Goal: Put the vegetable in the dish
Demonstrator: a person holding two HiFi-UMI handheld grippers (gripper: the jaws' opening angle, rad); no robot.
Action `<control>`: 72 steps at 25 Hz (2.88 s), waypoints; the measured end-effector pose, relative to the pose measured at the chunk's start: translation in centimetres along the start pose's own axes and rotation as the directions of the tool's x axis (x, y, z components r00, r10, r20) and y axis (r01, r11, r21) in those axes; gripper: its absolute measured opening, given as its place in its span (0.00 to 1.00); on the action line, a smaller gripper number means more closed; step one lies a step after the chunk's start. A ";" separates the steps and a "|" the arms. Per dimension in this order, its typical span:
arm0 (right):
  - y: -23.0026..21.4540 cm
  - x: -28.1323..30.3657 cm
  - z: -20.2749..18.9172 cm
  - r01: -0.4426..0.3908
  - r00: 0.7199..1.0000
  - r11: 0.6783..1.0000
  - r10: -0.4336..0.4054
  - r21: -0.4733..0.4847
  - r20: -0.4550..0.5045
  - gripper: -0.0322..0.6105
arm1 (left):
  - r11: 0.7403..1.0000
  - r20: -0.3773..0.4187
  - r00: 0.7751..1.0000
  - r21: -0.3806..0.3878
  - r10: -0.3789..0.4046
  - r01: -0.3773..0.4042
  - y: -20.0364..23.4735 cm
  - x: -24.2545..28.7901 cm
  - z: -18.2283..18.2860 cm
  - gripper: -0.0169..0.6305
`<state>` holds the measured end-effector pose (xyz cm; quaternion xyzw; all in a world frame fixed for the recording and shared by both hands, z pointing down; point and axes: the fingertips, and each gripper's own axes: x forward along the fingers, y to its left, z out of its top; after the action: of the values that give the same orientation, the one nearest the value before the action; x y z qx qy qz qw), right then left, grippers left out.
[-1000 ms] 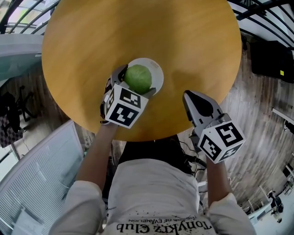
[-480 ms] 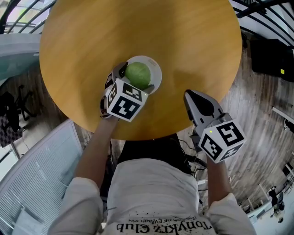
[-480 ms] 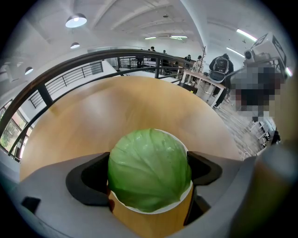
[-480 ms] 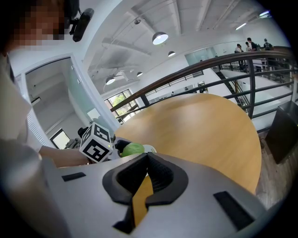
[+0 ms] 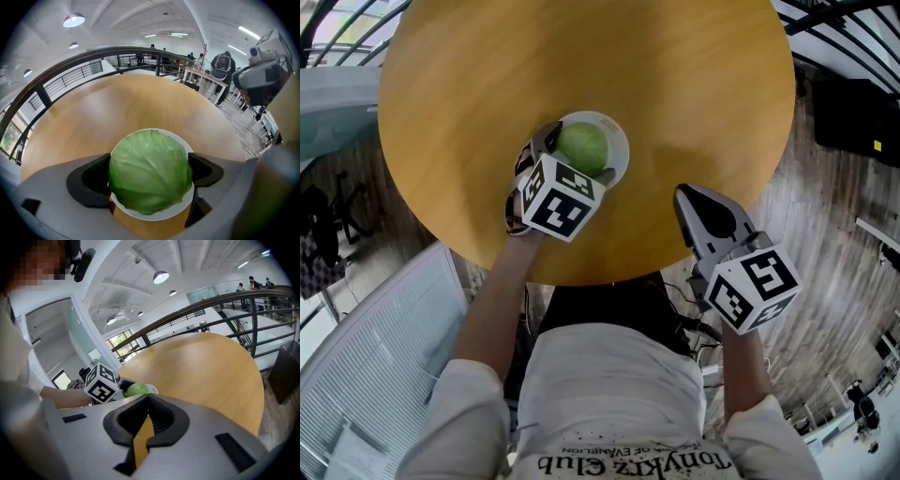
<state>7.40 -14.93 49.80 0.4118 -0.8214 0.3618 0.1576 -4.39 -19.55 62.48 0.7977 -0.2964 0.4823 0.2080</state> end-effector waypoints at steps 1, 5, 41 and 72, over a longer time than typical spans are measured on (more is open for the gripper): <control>0.0 0.0 0.0 0.000 1.000 1.000 0.000 0.001 0.001 0.08 | 1.000 -0.001 1.000 0.002 -0.002 0.002 0.0 0.1 0.0 0.81; -0.1 0.0 -0.1 0.001 1.000 1.000 -0.001 0.004 0.001 0.08 | 1.000 -0.002 1.000 -0.001 -0.005 0.005 -0.1 0.2 0.0 0.81; 0.2 -2.3 0.5 -0.001 1.000 1.000 0.001 -0.016 0.014 0.08 | 0.999 0.076 0.997 0.046 -0.002 -0.001 -0.6 -2.0 1.6 0.81; 11.4 -16.2 7.4 0.094 0.961 0.975 -0.035 -0.202 0.275 0.08 | 0.967 0.448 0.872 -0.236 0.198 -0.098 -10.4 -29.5 -1.8 0.06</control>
<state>8.56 -6.67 30.39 0.4648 -0.8552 0.2068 0.0991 -9.12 -2.72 36.48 0.8393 -0.4465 0.2567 0.1740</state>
